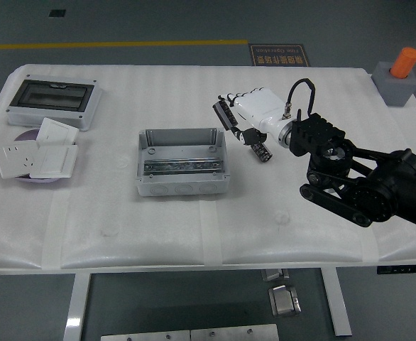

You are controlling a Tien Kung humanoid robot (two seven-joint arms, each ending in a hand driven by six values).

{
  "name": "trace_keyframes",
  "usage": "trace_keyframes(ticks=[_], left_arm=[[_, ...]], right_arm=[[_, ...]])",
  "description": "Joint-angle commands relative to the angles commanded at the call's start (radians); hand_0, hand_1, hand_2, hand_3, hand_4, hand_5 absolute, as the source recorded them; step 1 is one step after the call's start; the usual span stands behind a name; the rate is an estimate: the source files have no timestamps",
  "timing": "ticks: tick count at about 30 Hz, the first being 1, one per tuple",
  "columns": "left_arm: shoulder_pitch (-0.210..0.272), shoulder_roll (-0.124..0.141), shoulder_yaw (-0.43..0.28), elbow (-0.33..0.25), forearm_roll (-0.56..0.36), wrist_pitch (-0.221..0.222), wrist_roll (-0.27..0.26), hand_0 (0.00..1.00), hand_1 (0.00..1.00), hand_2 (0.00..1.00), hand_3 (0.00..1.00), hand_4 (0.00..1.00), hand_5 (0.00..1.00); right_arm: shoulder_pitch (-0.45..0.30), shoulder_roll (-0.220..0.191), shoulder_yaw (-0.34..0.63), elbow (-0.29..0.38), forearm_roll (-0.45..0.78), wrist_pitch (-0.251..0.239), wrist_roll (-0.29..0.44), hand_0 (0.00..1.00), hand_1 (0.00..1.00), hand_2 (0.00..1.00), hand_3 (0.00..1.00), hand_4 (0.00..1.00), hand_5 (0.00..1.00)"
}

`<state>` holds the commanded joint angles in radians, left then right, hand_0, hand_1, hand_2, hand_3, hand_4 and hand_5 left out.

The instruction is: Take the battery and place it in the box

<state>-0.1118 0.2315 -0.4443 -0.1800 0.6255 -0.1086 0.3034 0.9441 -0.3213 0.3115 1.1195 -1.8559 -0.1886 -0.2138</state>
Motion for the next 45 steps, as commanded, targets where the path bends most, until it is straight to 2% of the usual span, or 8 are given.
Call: trace_keyframes(ticks=[4, 11, 12, 17, 18, 27, 34, 45], left_arm=[[0.001, 0.0, -0.005, 0.0, 0.004, 0.0, 0.002, 0.508, 0.595, 0.434, 0.521, 0.536, 0.208], [0.001, 0.002, -0.03, 0.0, 0.026, -0.002, 0.008, 0.508, 0.595, 0.433, 0.521, 0.537, 0.209], [0.001, 0.002, -0.033, 0.0, 0.029, -0.002, 0.009, 0.508, 0.595, 0.433, 0.52, 0.537, 0.209], [0.001, 0.0, -0.041, 0.0, 0.037, -0.003, 0.011, 0.508, 0.595, 0.433, 0.52, 0.537, 0.209], [0.0, 0.0, -0.04, 0.0, 0.037, -0.003, 0.011, 0.507, 0.594, 0.426, 0.52, 0.537, 0.209], [0.0, -0.001, -0.04, 0.0, 0.037, -0.003, 0.011, 0.507, 0.594, 0.423, 0.52, 0.537, 0.209], [-0.007, 0.001, -0.036, 0.0, 0.033, -0.001, 0.006, 0.506, 0.594, 0.423, 0.52, 0.537, 0.208], [-0.008, -0.001, -0.036, 0.0, 0.037, -0.001, 0.005, 0.506, 0.592, 0.422, 0.521, 0.536, 0.205]], right_arm=[[-0.013, 0.015, 0.02, 0.047, 0.021, 0.041, 0.008, 0.724, 0.68, 0.793, 0.747, 0.492, 0.158], [-0.014, 0.023, -0.005, 0.038, 0.043, 0.052, 0.025, 0.723, 0.68, 0.795, 0.748, 0.482, 0.163], [-0.014, 0.024, -0.007, 0.036, 0.043, 0.052, 0.025, 0.832, 0.776, 0.883, 0.989, 0.907, 0.401], [-0.013, 0.02, -0.011, 0.014, 0.025, 0.049, 0.023, 0.832, 0.776, 0.883, 0.989, 0.907, 0.401], [-0.012, 0.016, -0.014, 0.005, 0.018, 0.05, 0.022, 0.925, 0.835, 0.935, 0.998, 0.998, 0.523], [0.036, -0.038, -0.141, -0.137, 0.053, 0.072, 0.037, 0.942, 0.841, 0.938, 0.998, 0.998, 0.545], [0.069, -0.025, -0.275, -0.239, 0.094, 0.082, 0.059, 0.938, 0.83, 0.929, 0.998, 0.998, 0.548], [0.083, -0.003, -0.26, -0.295, 0.039, 0.102, 0.08, 0.933, 0.816, 0.907, 0.998, 0.998, 0.561]])
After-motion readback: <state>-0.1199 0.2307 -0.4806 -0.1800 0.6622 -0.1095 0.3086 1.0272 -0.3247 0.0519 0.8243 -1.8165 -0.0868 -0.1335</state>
